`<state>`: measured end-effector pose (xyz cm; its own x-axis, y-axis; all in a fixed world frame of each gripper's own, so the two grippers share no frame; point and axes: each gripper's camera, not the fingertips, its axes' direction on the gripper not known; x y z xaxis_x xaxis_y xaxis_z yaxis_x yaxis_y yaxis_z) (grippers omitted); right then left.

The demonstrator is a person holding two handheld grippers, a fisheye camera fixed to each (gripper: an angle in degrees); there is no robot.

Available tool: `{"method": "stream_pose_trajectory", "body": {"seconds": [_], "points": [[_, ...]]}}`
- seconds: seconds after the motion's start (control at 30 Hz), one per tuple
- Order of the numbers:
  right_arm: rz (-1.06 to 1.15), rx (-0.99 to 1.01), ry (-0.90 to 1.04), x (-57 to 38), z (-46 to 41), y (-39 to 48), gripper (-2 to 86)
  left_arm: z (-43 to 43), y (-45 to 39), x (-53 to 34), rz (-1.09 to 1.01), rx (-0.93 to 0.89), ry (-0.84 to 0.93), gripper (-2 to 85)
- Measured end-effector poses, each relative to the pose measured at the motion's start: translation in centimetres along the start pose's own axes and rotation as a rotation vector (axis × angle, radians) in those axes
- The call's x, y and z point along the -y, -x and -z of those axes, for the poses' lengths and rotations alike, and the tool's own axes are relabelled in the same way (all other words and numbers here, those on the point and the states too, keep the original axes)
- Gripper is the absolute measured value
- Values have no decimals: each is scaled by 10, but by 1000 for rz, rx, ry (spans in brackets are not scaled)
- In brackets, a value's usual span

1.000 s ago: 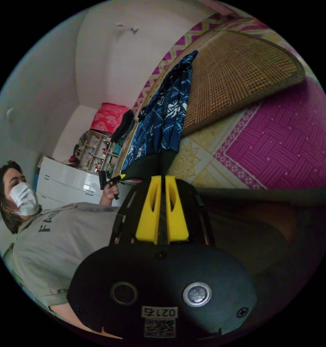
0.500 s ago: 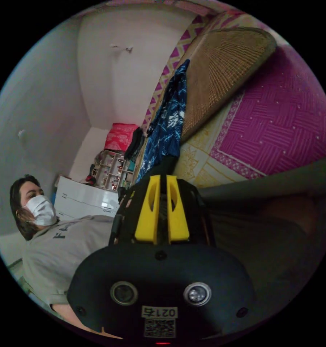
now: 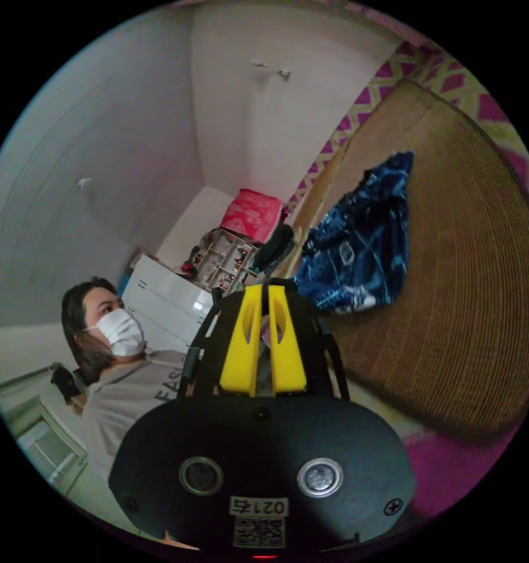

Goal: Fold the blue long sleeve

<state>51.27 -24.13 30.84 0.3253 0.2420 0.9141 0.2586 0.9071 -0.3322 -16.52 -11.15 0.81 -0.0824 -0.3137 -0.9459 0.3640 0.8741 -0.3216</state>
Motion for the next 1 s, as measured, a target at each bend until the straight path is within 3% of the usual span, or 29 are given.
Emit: {"method": "stream_pose_trajectory", "body": {"seconds": [0.13,0.3,0.5,0.6,0.7,0.87,1.0], "points": [[-32,-10,-4,111,-19,-44,5,-37,60,100,50,4,23,-10],[-193,-101,-62,256,-55,-161,11,-139,210,219,292,-54,50,-9],[-329,-300,-106,318,-92,-264,58,-229,337,229,548,-11,-28,19],[-289,-374,-151,316,-87,-272,102,-228,344,214,475,9,-95,77],[-195,-314,-128,306,-76,-260,115,-214,322,190,328,12,-100,96],[-80,-407,77,271,-85,-221,130,-235,260,125,134,87,119,140],[-59,-460,259,227,-111,-200,140,-268,226,54,139,60,239,163]]}}
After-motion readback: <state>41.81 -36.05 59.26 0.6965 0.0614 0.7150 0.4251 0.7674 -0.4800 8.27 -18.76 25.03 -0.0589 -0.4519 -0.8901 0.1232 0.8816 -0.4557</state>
